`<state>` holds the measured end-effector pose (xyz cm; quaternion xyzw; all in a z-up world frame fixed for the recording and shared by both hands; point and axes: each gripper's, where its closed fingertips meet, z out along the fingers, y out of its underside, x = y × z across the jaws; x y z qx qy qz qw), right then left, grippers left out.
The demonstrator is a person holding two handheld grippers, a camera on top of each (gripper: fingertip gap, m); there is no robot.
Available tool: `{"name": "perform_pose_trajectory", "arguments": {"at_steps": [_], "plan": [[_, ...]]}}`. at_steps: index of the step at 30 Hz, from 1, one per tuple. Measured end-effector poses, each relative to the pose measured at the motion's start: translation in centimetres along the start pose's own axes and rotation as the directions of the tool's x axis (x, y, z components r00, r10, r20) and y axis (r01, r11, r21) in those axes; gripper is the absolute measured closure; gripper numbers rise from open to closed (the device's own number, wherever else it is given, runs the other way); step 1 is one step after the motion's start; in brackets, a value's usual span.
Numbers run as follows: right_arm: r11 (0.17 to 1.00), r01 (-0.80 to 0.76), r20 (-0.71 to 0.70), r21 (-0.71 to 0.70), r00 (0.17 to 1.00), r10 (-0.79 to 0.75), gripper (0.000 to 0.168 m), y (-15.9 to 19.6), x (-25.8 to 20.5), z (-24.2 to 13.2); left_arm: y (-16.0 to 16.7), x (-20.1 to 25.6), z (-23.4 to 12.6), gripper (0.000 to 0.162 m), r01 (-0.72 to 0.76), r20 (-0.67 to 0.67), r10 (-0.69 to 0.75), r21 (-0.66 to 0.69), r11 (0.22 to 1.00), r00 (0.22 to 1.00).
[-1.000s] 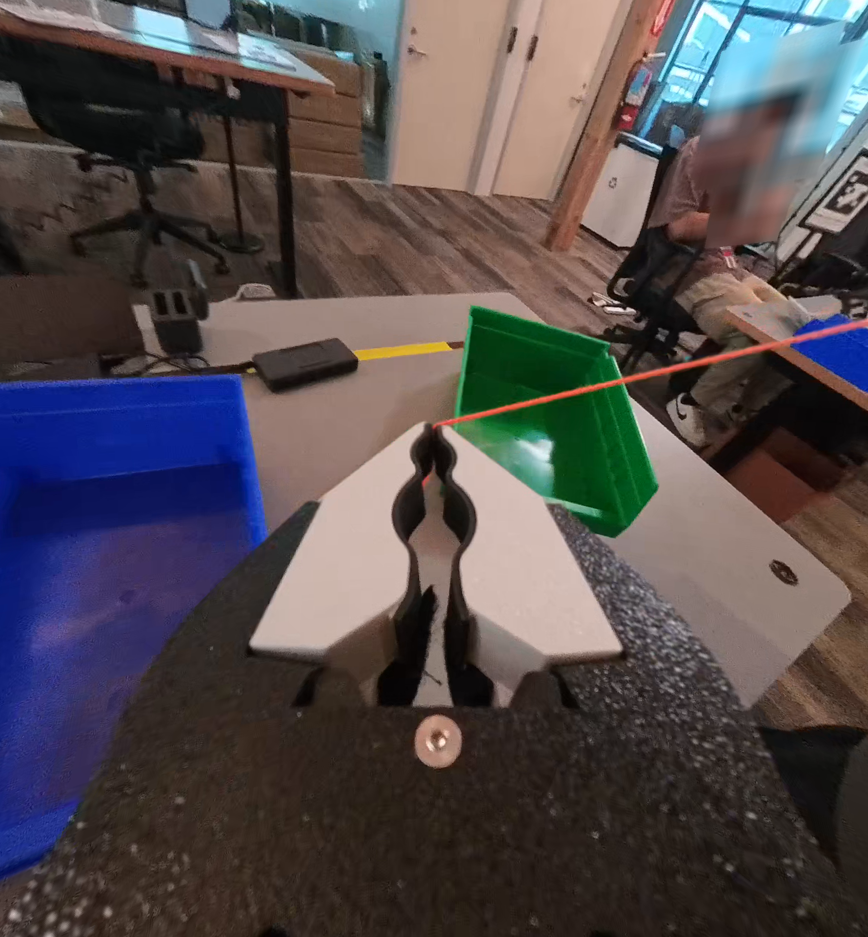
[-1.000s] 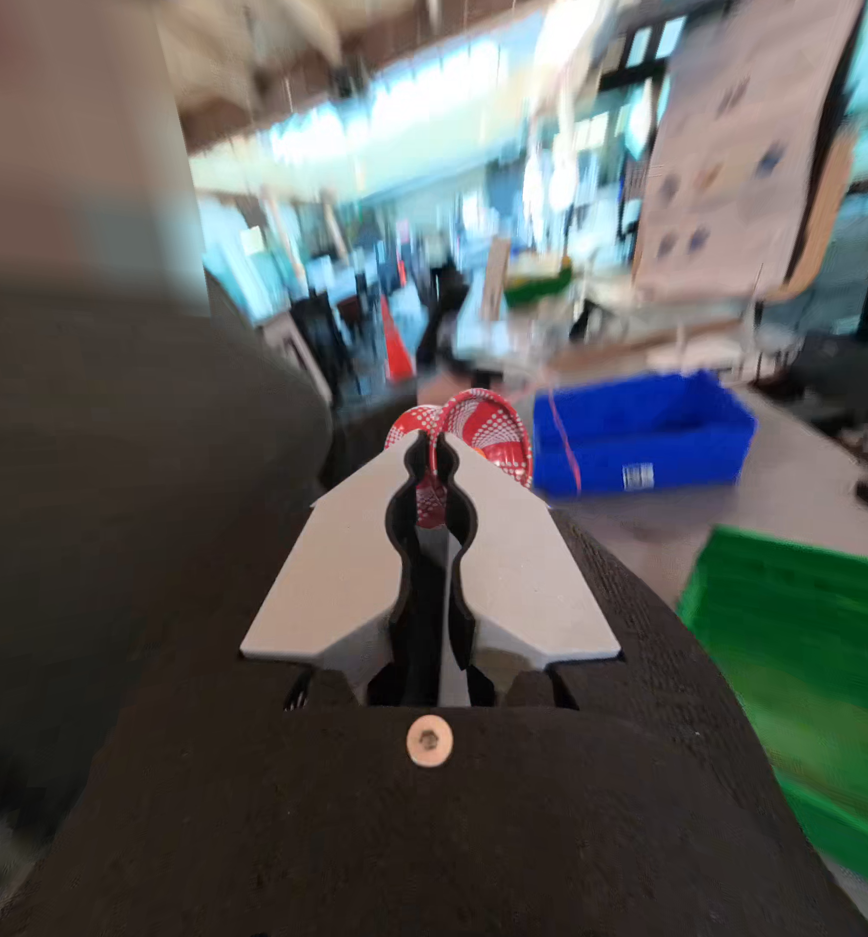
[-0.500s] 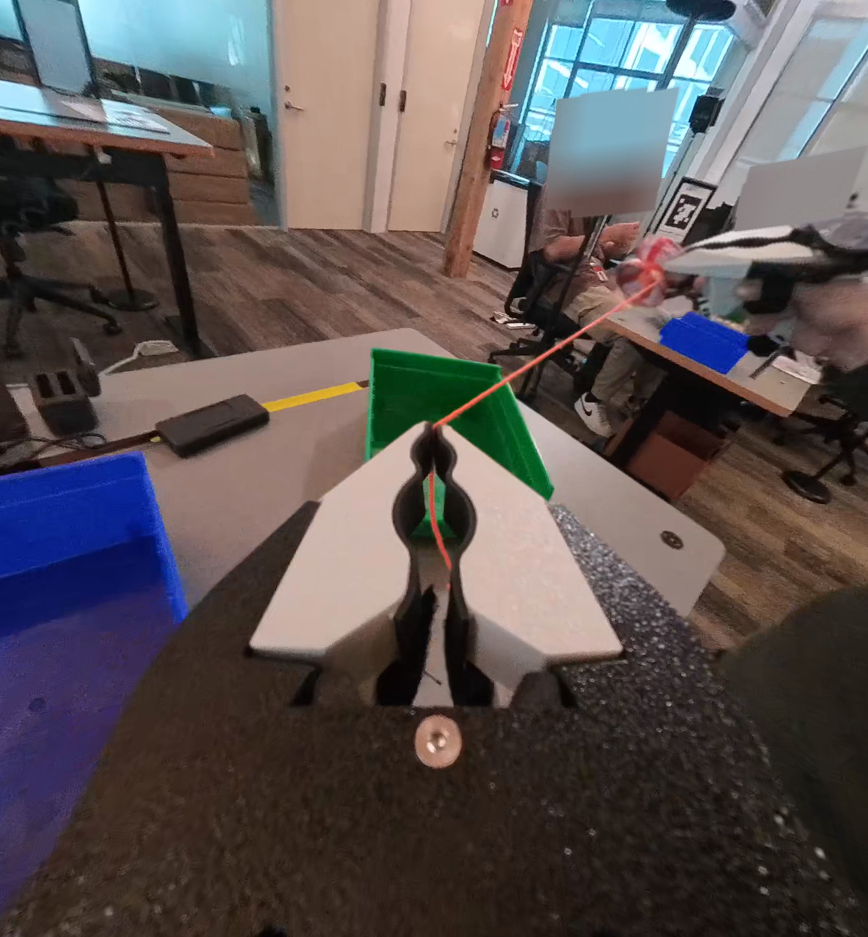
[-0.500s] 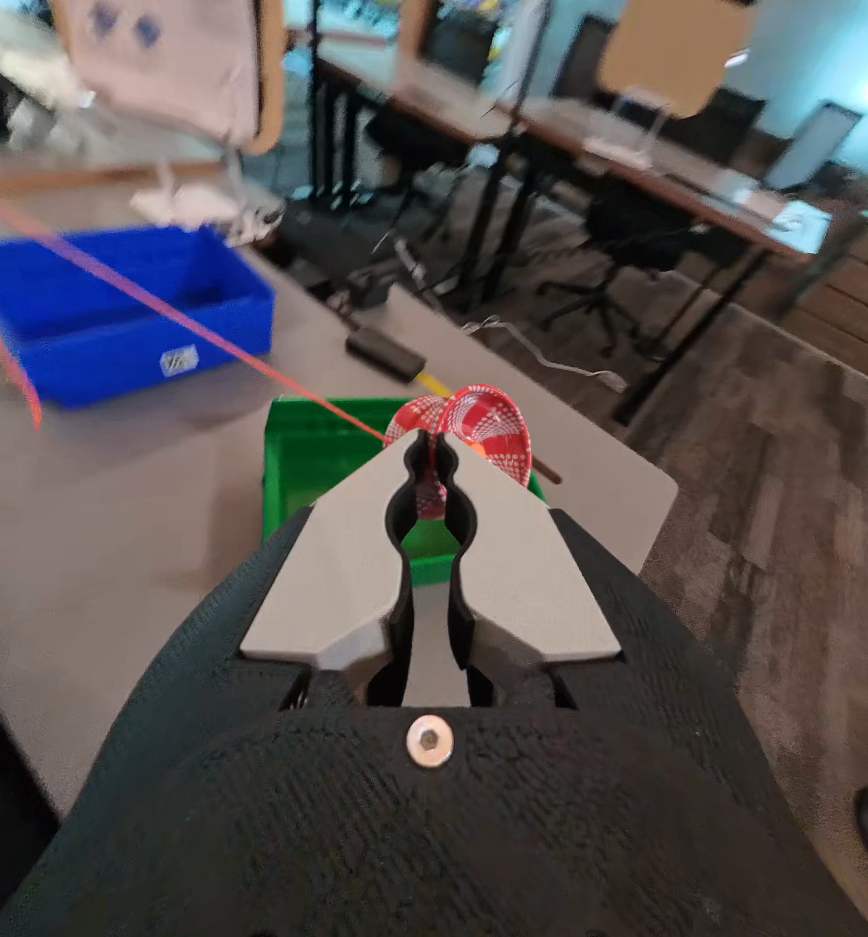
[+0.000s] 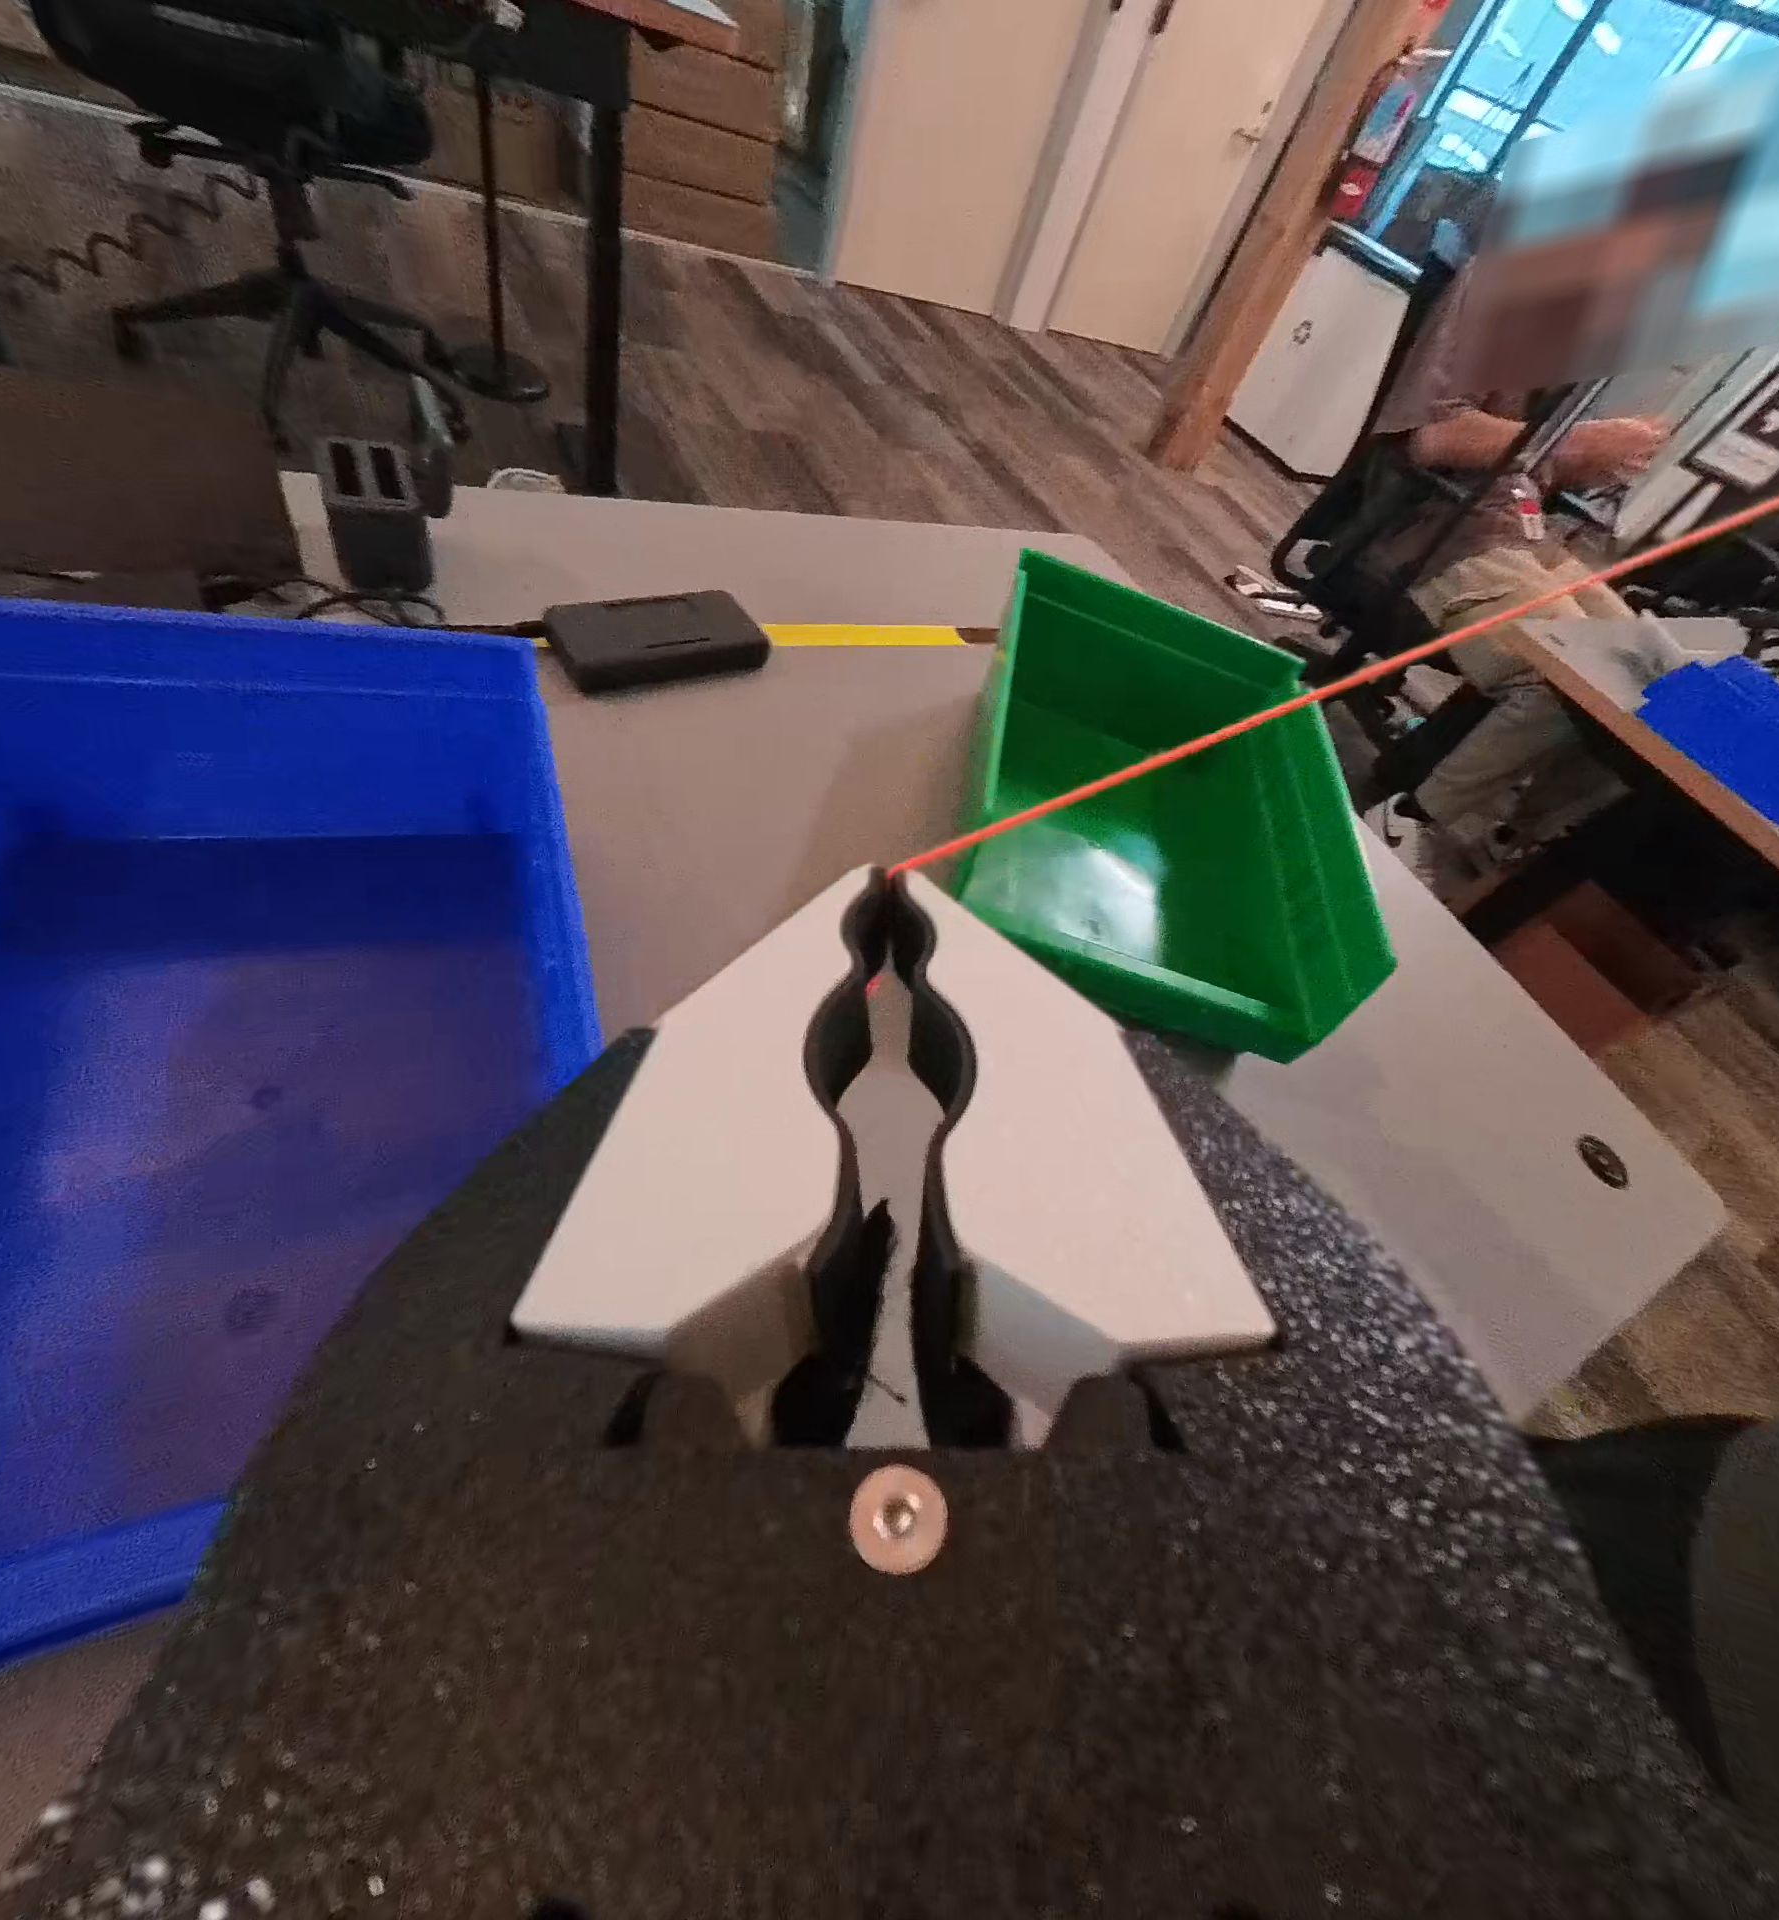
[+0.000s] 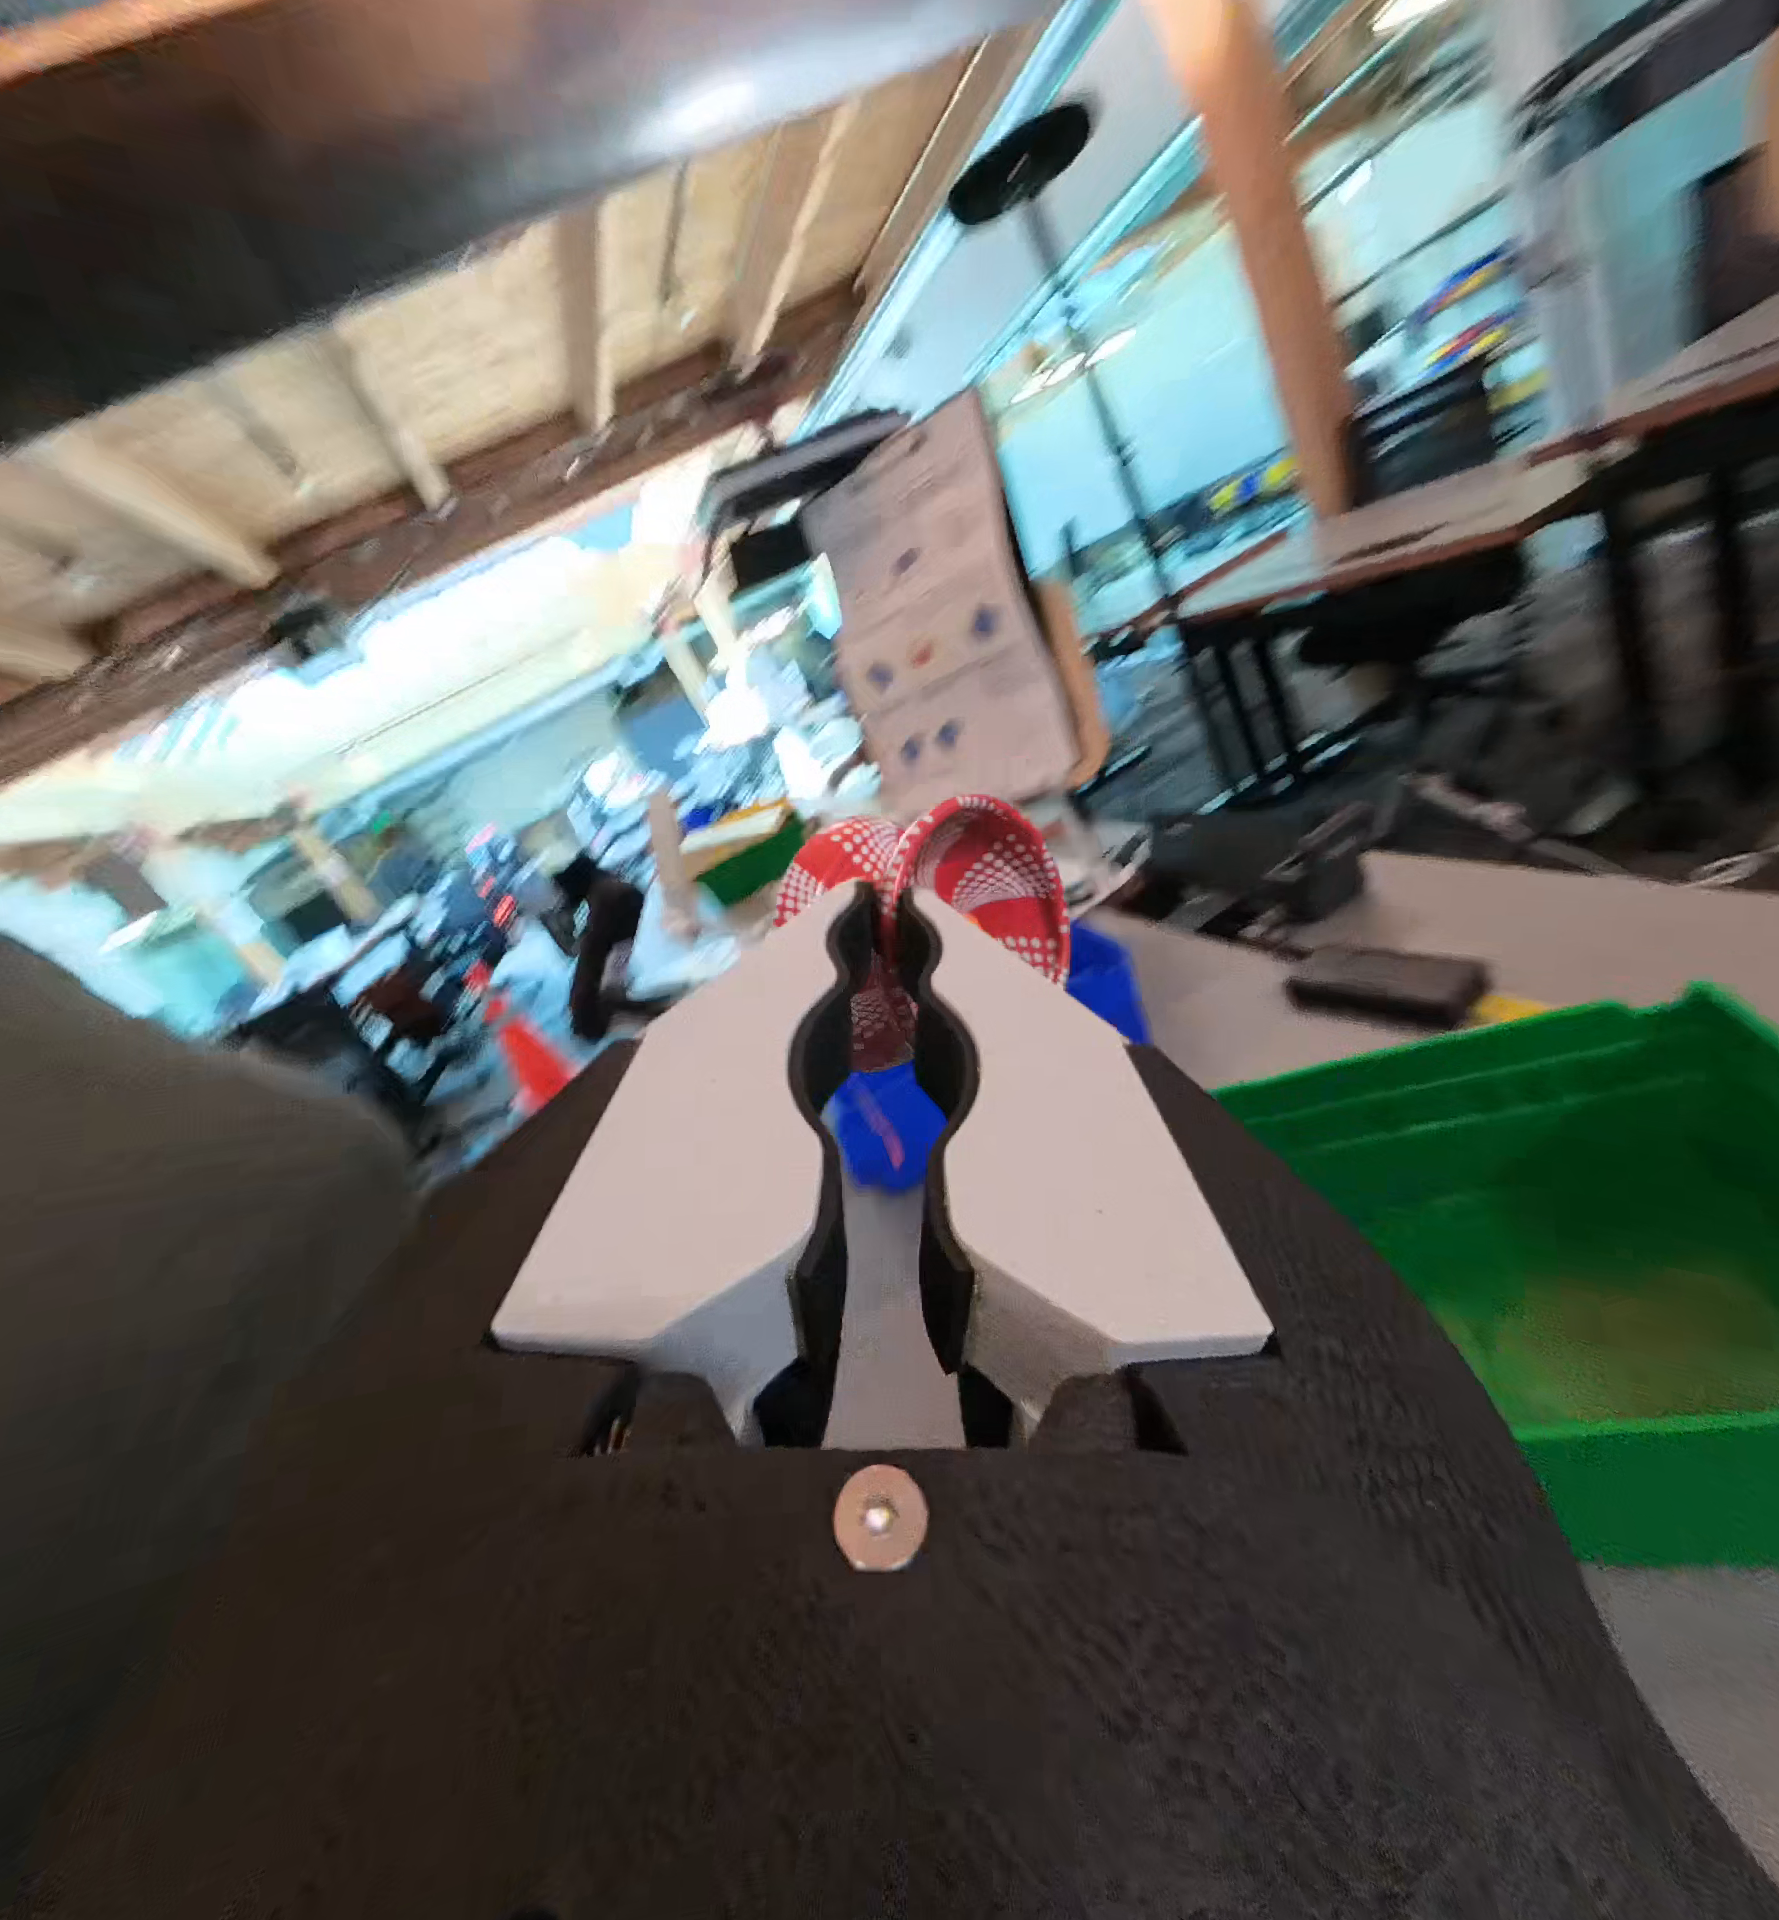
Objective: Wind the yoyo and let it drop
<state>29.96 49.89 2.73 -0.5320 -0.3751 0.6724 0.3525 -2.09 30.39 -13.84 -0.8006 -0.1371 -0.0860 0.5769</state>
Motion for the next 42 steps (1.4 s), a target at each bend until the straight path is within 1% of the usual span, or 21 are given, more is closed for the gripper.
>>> {"name": "perform_pose_trajectory", "arguments": {"at_steps": [2, 4, 6, 8, 9, 11, 14, 19, 22, 24, 26, 28, 31, 33, 35, 36, 38, 39, 40, 41, 42], "plan": [[0.987, 0.045, 0.096, -0.155, 0.995, -0.030, 0.167, 2.0, -1.3, -0.3, -0.8, -1.5, -0.4, 0.162, -0.014, 0.062, 0.013, 0.017, 1.000, 0.998], [0.939, 0.133, 0.153, -0.319, 0.984, -0.087, 0.167, 4.2, -2.0, -1.1, -2.1, -2.5, -1.0, 0.162, -0.025, 0.095, 0.021, 0.045, 0.999, 0.995], [0.829, 0.232, 0.173, -0.509, 0.971, -0.166, 0.167, 6.7, -1.8, -2.1, -3.2, -3.0, -1.4, 0.162, -0.051, 0.114, 0.044, 0.062, 0.997, 0.993], [0.657, 0.292, 0.136, -0.695, 0.951, -0.279, 0.167, 9.1, -0.2, -3.3, -4.1, -2.6, -1.6, 0.162, -0.085, 0.108, 0.078, 0.064, 0.994, 0.991], [0.591, 0.304, 0.110, -0.747, 0.933, -0.342, 0.167, 9.6, 0.9, -3.6, -4.4, -2.3, -1.5, 0.162, -0.100, 0.106, 0.093, 0.062, 0.993, 0.990], [0.535, 0.306, 0.035, -0.788, 0.889, -0.456, 0.167, 9.2, 3.1, -3.5, -4.8, -1.6, -1.3, 0.162, -0.125, 0.105, 0.119, 0.057, 0.991, 0.987], [0.573, 0.298, -0.117, -0.763, 0.809, -0.576, 0.167, 7.2, 6.1, -2.9, -5.2, -0.5, -1.4, 0.162, -0.094, 0.054, 0.089, 0.090, 0.992, 0.995], [0.697, 0.297, -0.368, -0.653, 0.680, -0.634, 0.167, 4.5, 9.2, -2.3, -3.7, 1.1, -2.0, 0.162, 0.001, -0.016, 0.001, 0.114, 0.993, 1.000], [0.759, 0.347, -0.508, -0.550, 0.583, -0.634, 0.167, 2.7, 10.3, -2.3, -2.0, 1.7, -1.4, 0.162, 0.030, -0.041, -0.027, 0.073, 0.997, 0.999], [0.819, 0.384, -0.576, -0.426, 0.583, -0.573, 0.167, 1.3, 10.3, -2.0, -1.0, 1.4, -1.0, 0.162, 0.040, -0.030, -0.039, 0.046, 0.998, 0.999], [0.900, 0.368, -0.608, -0.235, 0.667, -0.431, 0.167, -0.2, 9.7, -1.6, -0.3, 0.6, -0.8, 0.162, 0.054, -0.009, -0.053, 0.030, 0.998, 0.999], [0.954, 0.297, -0.540, -0.038, 0.797, -0.269, 0.167, -1.5, 8.6, -1.0, 0.8, -0.8, -0.6, 0.162, 0.065, 0.038, -0.065, 0.000, 0.998, 0.997], [0.975, 0.131, -0.214, 0.178, 0.972, -0.092, 0.167, -3.4, 4.6, 0.0, 2.3, -3.5, -0.8, 0.162, 0.085, 0.118, -0.080, -0.033, 0.996, 0.990], [0.988, 0.019, 0.119, 0.150, 0.992, -0.038, 0.167, -3.4, 0.6, 0.4, 2.5, -5.4, -1.2, 0.162, 0.093, 0.177, -0.086, -0.029, 0.995, 0.980], [0.997, 0.045, 0.387, -0.063, 0.922, -0.017, 0.167, -0.8, -3.1, -0.2, 2.1, -7.7, -2.0, 0.162, 0.084, 0.248, -0.076, -0.021, 0.996, 0.966], [0.974, 0.124, 0.435, -0.191, 0.900, -0.029, 0.167, 1.1, -3.9, -0.5, 1.5, -8.9, -2.6, 0.162, 0.080, 0.279, -0.075, -0.008, 0.997, 0.957], [0.831, 0.281, 0.448, -0.480, 0.893, -0.043, 0.167, 5.4, -3.6, -1.8, -0.2, -10.5, -3.7, 0.162, 0.073, 0.310, -0.083, 0.043, 0.996, 0.947], [0.702, 0.338, 0.379, -0.626, 0.920, -0.105, 0.167, 7.5, -1.6, -2.4, -1.3, -10.8, -4.2, 0.162, 0.064, 0.307, -0.084, 0.073, 0.995, 0.948], [0.534, 0.371, 0.305, -0.760, 0.929, -0.211, 0.167, 9.1, 1.1, -3.4, -2.5, -10.5, -4.4, 0.162, 0.050, 0.277, -0.075, 0.098, 0.994, 0.958], [0.399, 0.380, 0.255, -0.835, 0.908, -0.331, 0.167, 9.7, 3.7, -4.0, -3.6, -9.9, -4.2, 0.162, 0.041, 0.246, -0.069, 0.115, 0.992, 0.967], [0.339, 0.378, 0.207, -0.861, 0.871, -0.445, 0.167, 9.3, 5.9, -3.6, -4.5, -9.4, -3.8, 0.162, 0.020, 0.249, -0.049, 0.116, 0.993, 0.967]]}}
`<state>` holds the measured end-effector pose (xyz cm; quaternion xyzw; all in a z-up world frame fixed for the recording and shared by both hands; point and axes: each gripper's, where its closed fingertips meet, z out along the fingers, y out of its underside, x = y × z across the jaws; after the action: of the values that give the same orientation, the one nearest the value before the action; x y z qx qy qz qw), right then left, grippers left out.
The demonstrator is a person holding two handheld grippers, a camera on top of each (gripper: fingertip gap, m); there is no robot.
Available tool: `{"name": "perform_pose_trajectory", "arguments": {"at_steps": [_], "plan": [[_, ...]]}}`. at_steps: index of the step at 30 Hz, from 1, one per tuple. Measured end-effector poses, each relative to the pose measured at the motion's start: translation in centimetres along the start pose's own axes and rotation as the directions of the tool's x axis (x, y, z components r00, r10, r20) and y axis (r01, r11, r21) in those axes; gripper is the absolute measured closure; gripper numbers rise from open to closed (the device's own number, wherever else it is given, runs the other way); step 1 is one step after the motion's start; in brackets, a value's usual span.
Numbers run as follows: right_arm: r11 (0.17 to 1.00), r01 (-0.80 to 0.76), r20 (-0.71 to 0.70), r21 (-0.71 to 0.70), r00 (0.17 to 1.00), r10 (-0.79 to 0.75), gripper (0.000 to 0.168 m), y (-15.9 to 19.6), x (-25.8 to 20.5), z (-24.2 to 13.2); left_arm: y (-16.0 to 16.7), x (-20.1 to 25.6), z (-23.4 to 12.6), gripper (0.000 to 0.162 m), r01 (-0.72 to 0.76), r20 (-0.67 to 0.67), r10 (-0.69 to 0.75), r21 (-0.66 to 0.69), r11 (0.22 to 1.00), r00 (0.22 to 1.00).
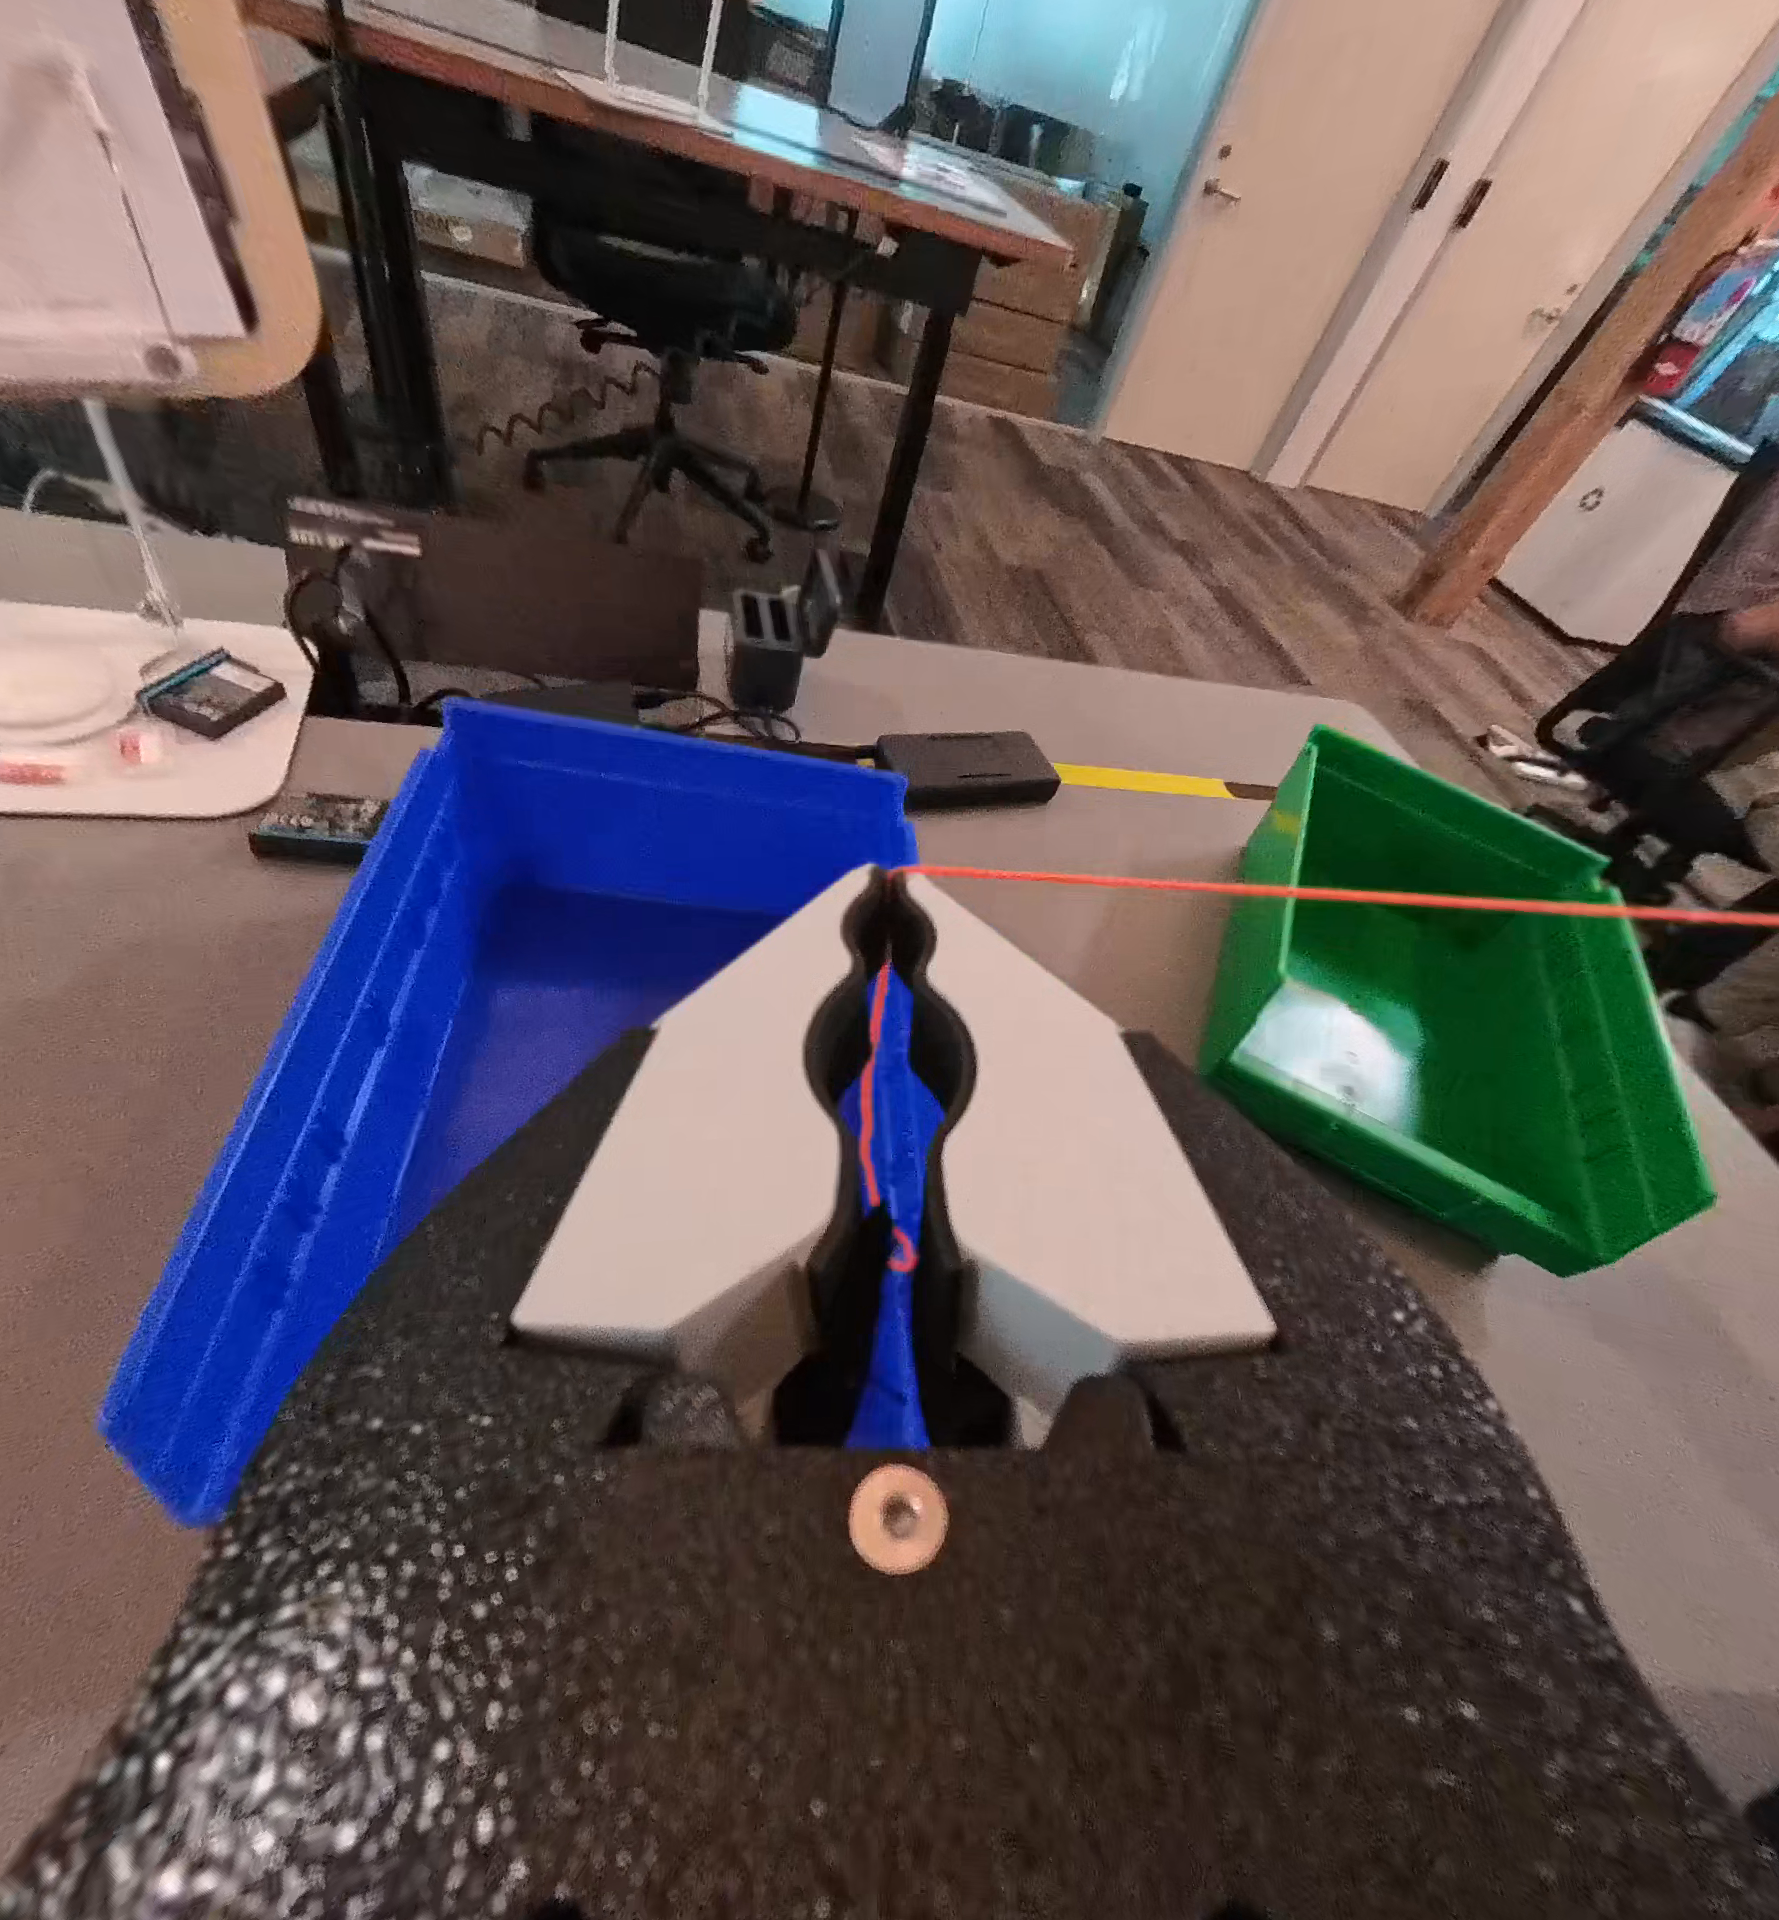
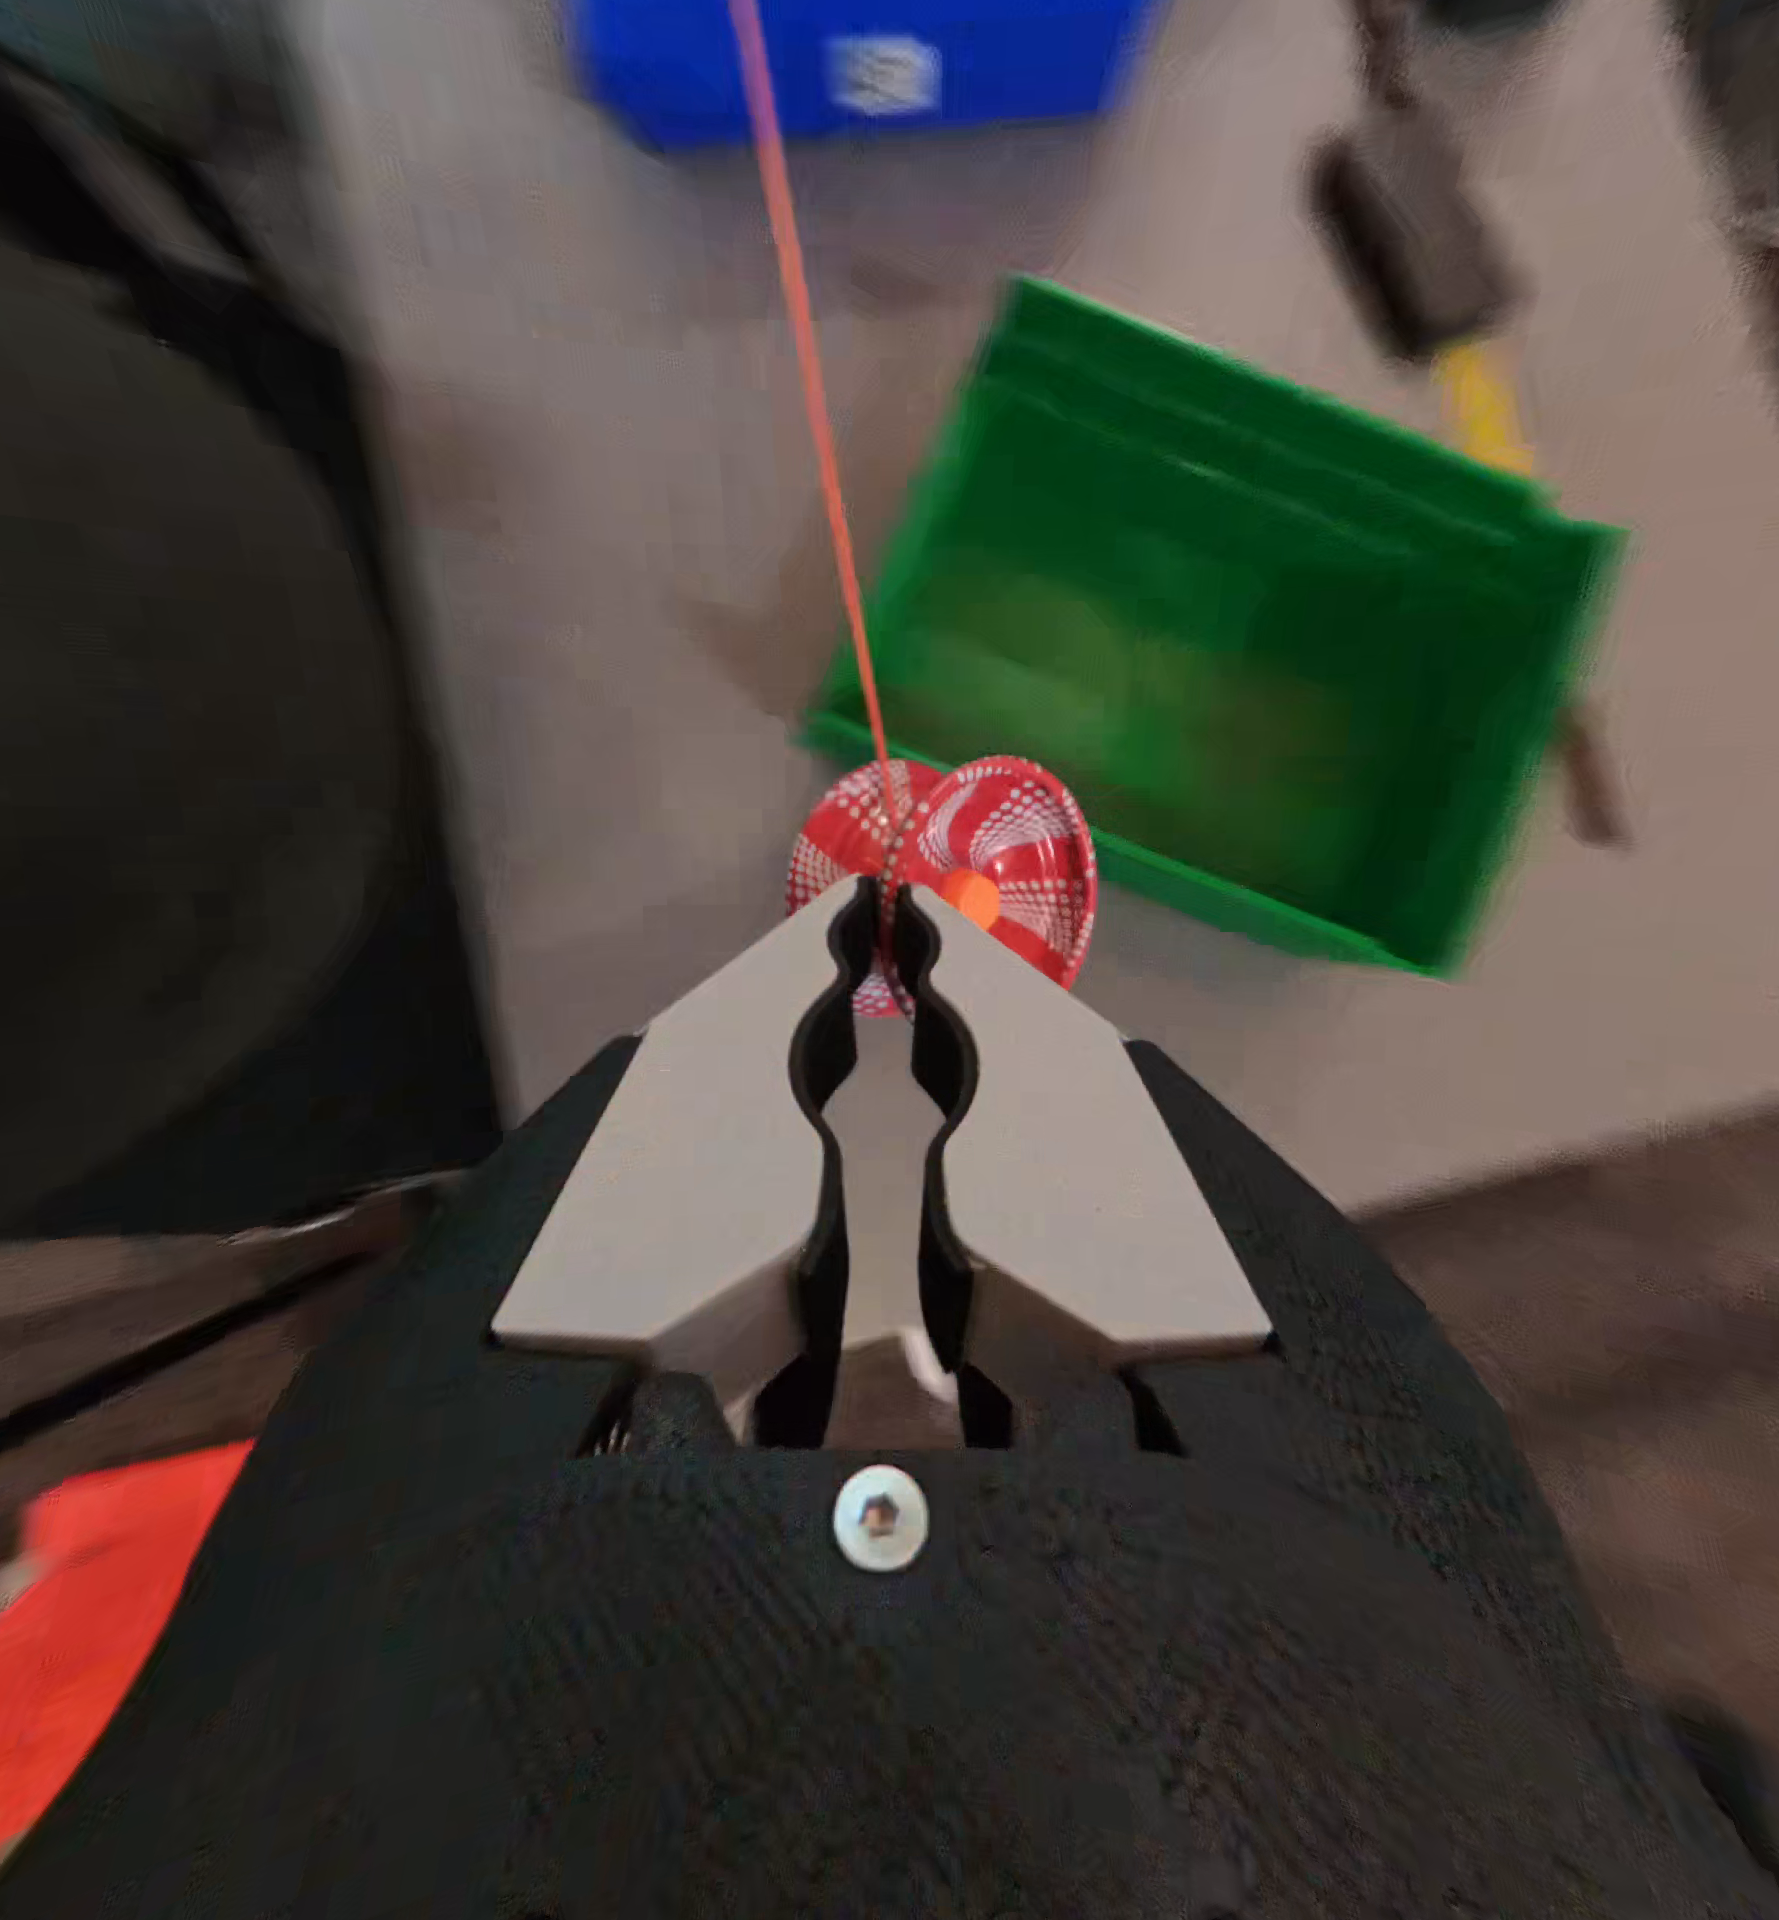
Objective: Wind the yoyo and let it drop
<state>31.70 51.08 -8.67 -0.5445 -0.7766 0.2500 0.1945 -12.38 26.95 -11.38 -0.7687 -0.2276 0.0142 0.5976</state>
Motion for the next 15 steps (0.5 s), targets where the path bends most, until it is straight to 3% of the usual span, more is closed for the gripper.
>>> {"name": "perform_pose_trajectory", "arguments": {"at_steps": [1, 3, 4, 5, 8, 11, 13, 15], "plan": [[0.999, 0.006, -0.167, -0.035, 0.986, -0.012, 0.167, 0.0, 2.9, 0.2, -0.5, 0.7, 0.4, 0.162, -0.034, -0.004, 0.034, -0.002, 0.999, 0.999], [0.997, 0.048, -0.488, -0.059, 0.870, -0.071, 0.167, -0.5, 8.6, -0.9, -1.8, 3.1, 1.2, 0.162, -0.007, -0.081, 0.009, 0.033, 0.999, 0.997], [0.999, 0.038, -0.613, -0.007, 0.789, -0.035, 0.167, -1.4, 10.9, -1.8, -2.3, 4.5, 1.7, 0.162, 0.038, -0.139, -0.030, 0.055, 0.998, 0.990], [0.997, 0.015, -0.654, 0.072, 0.756, 0.036, 0.167, -2.2, 12.0, -2.0, -2.7, 6.6, 2.2, 0.162, 0.099, -0.232, -0.081, 0.065, 0.993, 0.969], [0.948, -0.101, -0.549, 0.300, 0.795, 0.258, 0.167, -4.4, 12.9, 0.4, -2.9, 15.9, 5.2, 0.162, 0.226, -0.565, -0.206, -0.035, 0.973, 0.799], [0.933, -0.116, -0.590, 0.342, 0.746, 0.309, 0.167, -5.4, 15.2, 1.6, -3.4, 24.2, 7.7, 0.162, 0.195, -0.735, -0.190, -0.080, 0.977, 0.651], [0.906, -0.136, -0.593, 0.401, 0.715, 0.370, 0.166, -6.4, 16.5, 1.4, -4.3, 27.6, 9.9, 0.162, 0.168, -0.756, -0.161, -0.068, 0.983, 0.635], [0.894, -0.162, -0.598, 0.418, 0.691, 0.405, 0.167, -6.6, 17.3, 1.5, -4.3, 29.6, 12.8, 0.162, 0.072, -0.716, -0.079, -0.040, 0.997, 0.694]]}}
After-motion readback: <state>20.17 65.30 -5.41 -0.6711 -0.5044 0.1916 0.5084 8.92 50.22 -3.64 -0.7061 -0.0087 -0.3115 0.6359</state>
